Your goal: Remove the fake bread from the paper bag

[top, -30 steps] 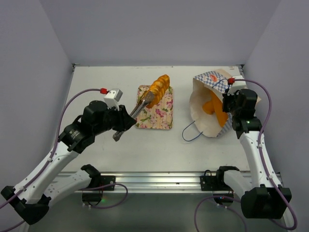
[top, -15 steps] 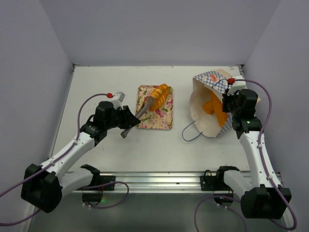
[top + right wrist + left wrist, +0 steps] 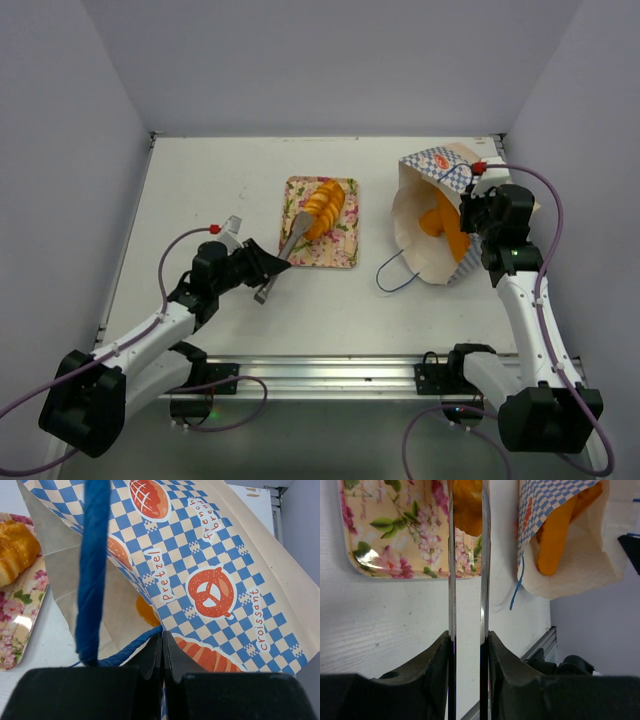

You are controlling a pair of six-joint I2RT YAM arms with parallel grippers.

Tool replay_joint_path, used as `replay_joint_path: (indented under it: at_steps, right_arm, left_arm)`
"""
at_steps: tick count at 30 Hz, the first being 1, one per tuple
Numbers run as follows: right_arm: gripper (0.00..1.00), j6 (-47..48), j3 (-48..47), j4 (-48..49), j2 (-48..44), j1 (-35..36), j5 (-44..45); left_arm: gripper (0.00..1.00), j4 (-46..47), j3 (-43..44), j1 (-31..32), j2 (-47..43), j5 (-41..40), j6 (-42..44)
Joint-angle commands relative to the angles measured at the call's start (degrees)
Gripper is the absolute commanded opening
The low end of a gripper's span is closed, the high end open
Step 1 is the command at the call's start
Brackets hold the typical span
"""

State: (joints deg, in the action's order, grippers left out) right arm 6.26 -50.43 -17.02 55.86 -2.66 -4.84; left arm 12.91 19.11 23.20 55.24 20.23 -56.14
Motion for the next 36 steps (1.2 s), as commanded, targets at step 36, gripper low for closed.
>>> replay_joint_path:
  at_steps: [36]
  right_arm:
    - [0.0, -1.34, 0.43, 2.25, -1.54, -0.33, -2.28]
  left_arm:
    - [0.08, 26.2, -8.65, 10.9, 3.02, -12.93, -26.21]
